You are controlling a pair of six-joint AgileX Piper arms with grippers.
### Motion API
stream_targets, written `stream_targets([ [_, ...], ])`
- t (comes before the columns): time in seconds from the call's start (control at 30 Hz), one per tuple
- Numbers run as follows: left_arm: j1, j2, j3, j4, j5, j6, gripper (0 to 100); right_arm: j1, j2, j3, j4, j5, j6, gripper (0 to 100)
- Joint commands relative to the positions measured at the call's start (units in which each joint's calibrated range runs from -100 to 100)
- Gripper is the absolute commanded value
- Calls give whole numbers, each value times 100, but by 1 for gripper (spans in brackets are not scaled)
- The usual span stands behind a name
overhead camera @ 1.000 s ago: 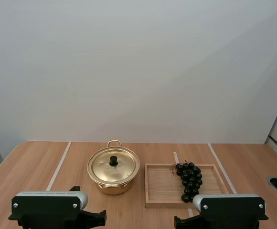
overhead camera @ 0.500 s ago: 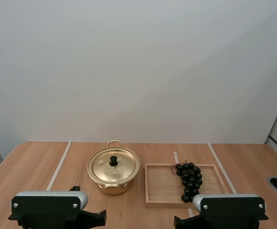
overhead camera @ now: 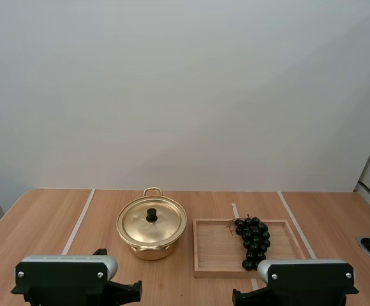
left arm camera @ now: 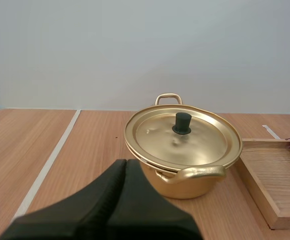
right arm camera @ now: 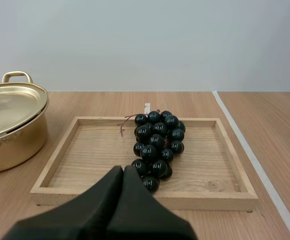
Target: Open the lid, put the grape in the pot, and close it
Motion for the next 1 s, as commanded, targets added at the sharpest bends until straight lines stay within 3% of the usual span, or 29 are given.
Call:
stream_targets([
  [0.0, 4, -23, 10, 40, -190, 5, 0, -16, -33, 0, 20, 8, -74, 0],
  [0.53, 5, -23, -14, 40, -231, 37, 0, -16, -33, -33, -49, 127, -106, 0],
  [0.7, 5, -23, -884, 40, 46, 534, 0, -16, -33, -847, -63, 796, -87, 0],
  [0.97, 5, -23, -2911, 40, 2068, 789, 0, -16, -33, -2516, -102, 2131, -75, 0],
])
